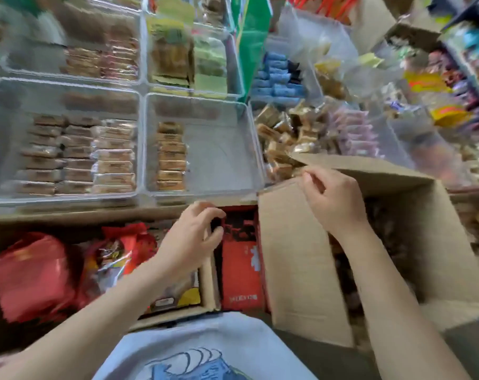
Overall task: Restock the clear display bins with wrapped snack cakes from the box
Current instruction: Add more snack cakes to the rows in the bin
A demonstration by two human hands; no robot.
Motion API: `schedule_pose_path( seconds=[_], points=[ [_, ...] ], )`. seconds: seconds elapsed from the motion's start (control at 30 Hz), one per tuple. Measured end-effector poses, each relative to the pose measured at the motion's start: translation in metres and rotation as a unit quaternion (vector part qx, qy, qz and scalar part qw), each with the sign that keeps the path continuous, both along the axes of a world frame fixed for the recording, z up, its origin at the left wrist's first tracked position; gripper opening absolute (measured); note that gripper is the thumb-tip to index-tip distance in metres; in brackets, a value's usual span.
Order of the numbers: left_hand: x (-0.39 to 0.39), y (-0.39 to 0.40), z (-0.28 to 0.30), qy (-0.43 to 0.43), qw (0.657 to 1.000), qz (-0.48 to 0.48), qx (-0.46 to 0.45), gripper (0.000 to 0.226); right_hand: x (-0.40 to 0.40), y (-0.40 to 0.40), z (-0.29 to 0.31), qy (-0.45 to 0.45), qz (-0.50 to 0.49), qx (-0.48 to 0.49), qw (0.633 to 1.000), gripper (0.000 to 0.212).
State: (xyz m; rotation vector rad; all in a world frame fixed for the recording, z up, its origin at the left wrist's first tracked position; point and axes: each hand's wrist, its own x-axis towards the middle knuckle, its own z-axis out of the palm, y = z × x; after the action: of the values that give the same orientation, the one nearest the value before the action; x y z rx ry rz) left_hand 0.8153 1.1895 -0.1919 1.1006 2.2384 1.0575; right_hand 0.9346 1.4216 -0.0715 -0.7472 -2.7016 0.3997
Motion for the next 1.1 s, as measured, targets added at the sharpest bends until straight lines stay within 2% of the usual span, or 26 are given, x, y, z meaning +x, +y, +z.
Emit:
schedule_pose_path(
  seconds=[0.1,0.23,0.37,0.47,0.6,0.77,0.97,1.03,1.1],
  points=[
    [0.061,0.05,0.021,-0.002,0.998,-0.041,0.043,0.045,0.049,0.044,0.001,-0.059,-0.037,-0.018,0.997,0.02],
    [0.114,0.101,0.047,0.084,0.982,-0.113,0.123,0.052,0.086,0.084,-0.023,-0.21,-0.018,-0.022,0.977,0.022],
    [0.126,0.135,0.041,0.109,0.986,-0.108,0.069,0.061,0.096,0.12,-0.064,-0.333,0.011,-0.031,0.942,0.019],
    [0.125,0.14,0.024,0.129,0.986,-0.093,0.06,0.061,0.094,0.139,-0.111,-0.432,0.066,-0.046,0.898,0.019],
    [0.135,0.142,0.018,0.103,0.99,-0.05,0.076,0.06,0.103,0.153,-0.178,-0.536,0.144,-0.098,0.826,0.039],
    [0.14,0.144,0.021,0.094,0.993,-0.025,0.07,0.06,0.114,0.152,-0.203,-0.601,0.17,-0.103,0.774,0.045],
    [0.145,0.146,0.023,0.079,0.994,0.001,0.072,0.059,0.114,0.142,-0.191,-0.621,0.213,-0.038,0.754,0.04],
    [0.147,0.147,0.024,0.072,0.995,0.006,0.073,0.058,0.113,0.148,-0.186,-0.61,0.219,-0.053,0.76,0.033],
    [0.147,0.147,0.025,0.068,0.995,0.006,0.071,0.058,0.106,0.164,-0.174,-0.547,0.169,-0.142,0.807,0.026]
  ],
)
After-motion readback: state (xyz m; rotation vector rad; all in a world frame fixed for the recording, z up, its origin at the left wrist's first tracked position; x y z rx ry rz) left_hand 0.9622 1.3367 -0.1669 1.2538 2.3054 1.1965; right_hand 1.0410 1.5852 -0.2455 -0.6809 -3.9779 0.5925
